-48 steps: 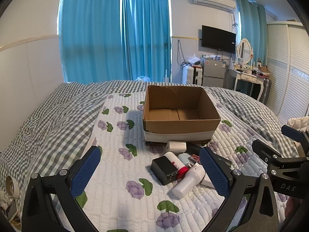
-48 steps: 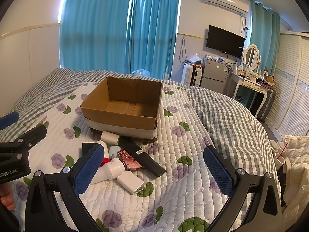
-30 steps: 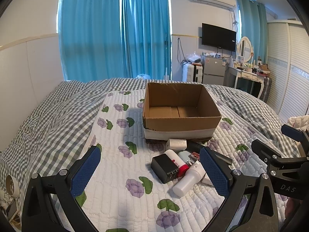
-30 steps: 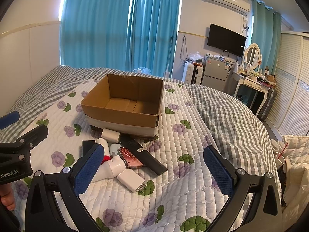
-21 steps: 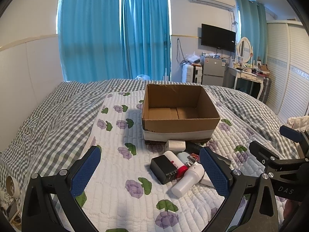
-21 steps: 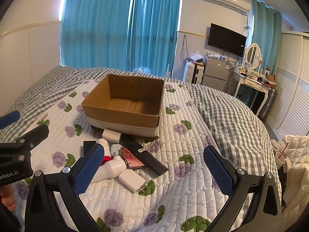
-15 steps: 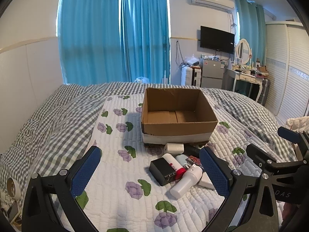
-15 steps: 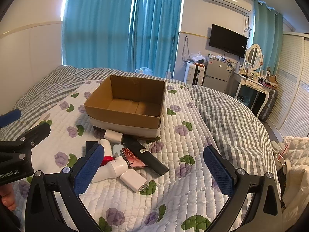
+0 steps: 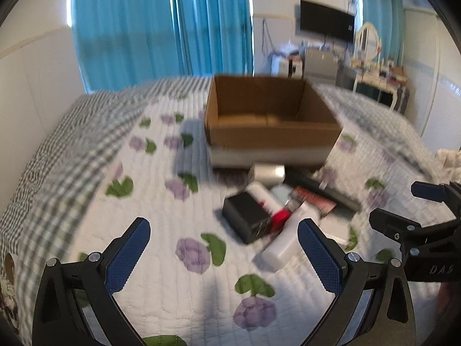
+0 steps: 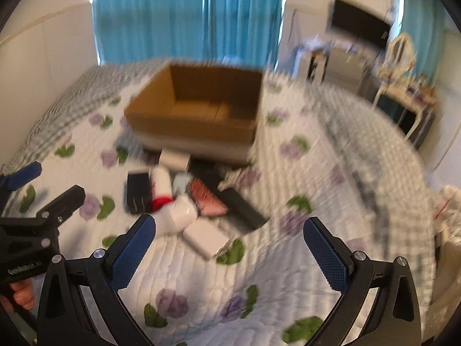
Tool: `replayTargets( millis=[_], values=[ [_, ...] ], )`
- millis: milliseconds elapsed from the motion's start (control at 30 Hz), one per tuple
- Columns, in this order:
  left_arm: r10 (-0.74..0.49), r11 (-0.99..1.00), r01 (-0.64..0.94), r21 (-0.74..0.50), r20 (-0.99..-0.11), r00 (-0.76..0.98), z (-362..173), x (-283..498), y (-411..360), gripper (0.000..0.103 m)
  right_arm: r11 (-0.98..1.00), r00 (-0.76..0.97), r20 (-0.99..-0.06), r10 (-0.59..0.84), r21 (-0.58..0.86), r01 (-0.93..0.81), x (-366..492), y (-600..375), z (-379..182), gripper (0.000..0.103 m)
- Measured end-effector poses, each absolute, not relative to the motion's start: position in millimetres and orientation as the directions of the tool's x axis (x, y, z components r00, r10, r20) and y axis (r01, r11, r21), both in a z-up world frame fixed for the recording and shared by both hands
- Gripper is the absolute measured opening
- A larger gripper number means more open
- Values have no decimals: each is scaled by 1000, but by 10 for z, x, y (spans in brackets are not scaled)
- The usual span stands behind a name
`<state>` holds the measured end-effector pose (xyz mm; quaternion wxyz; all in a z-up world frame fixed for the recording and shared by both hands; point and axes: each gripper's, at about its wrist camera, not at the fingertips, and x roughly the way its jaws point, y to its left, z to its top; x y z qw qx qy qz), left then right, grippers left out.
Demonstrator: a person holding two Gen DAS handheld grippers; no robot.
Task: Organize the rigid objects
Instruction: 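Grasp the white hair dryer with the left tool while the right tool grasps the white charger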
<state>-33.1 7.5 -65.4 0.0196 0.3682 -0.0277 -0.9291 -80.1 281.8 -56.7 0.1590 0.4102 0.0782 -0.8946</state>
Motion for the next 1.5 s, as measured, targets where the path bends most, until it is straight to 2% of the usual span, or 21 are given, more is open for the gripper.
replayTargets(
  millis=[67,233,300,400,467,500,767,867,900,933,1033,1133,1267,1300,1333,1500],
  values=[
    [-70,-996,15,83,-717,-693,-808,-398,77,103,-928,-541,-809,-228,13,371,-936,2770,-754,102],
    [-85,-995,9,103,-770,-633,-1019,-497,112,103,-905,-397,-897,-193,7,425,-1210,2594,-1248,91],
    [-86,-994,-2,111,-781,-619,-1062,-517,142,103,-896,-356,-916,-184,8,443,-1293,2529,-1421,83],
    [-89,-992,-17,124,-794,-602,-1129,-572,197,103,-883,-330,-925,-188,12,470,-1357,2466,-1542,83],
    [-94,-990,-28,138,-800,-592,-1164,-594,249,103,-880,-314,-930,-189,18,476,-1409,2458,-1620,73],
    [-97,-989,-34,146,-802,-590,-1171,-597,278,103,-875,-297,-933,-202,36,482,-1421,2462,-1644,62],
    [-6,-982,-153,115,-818,-576,-1209,-653,631,100,-908,-427,-874,-231,36,418,-1177,2915,-1198,61],
    [15,-971,-205,121,-828,-560,-1277,-709,828,92,-926,-448,-867,-216,37,375,-1186,3077,-1074,61],
    [23,-968,-223,119,-836,-548,-1308,-743,886,78,-929,-444,-869,-216,43,369,-1248,3022,-1057,61],
    [30,-966,-233,112,-847,-531,-1347,-789,926,72,-929,-437,-871,-227,58,366,-1266,3034,-1063,61],
    [24,-965,-238,113,-862,-506,-1456,-922,967,72,-929,-428,-874,-230,66,365,-1302,3031,-1094,61],
    [61,-970,-237,63,-875,-480,-1515,-1055,957,70,-929,-421,-877,-230,69,365,-1316,3022,-1106,61],
    [73,-970,-238,51,-871,-486,-1468,-1069,949,58,-929,-414,-883,-222,62,365,-1311,3008,-1151,61],
    [86,-969,-245,42,-869,-487,-1445,-1046,942,49,-929,-416,-882,-221,60,366,-1308,3003,-1152,61],
    [108,-967,-255,25,-863,-494,-1397,-996,933,47,-928,-419,-880,-222,59,367,-1302,3002,-1147,61],
    [140,-963,-270,10,-837,-529,-1190,-838,893,44,-927,-445,-870,-212,35,373,-1245,2967,-1091,61]
  ],
)
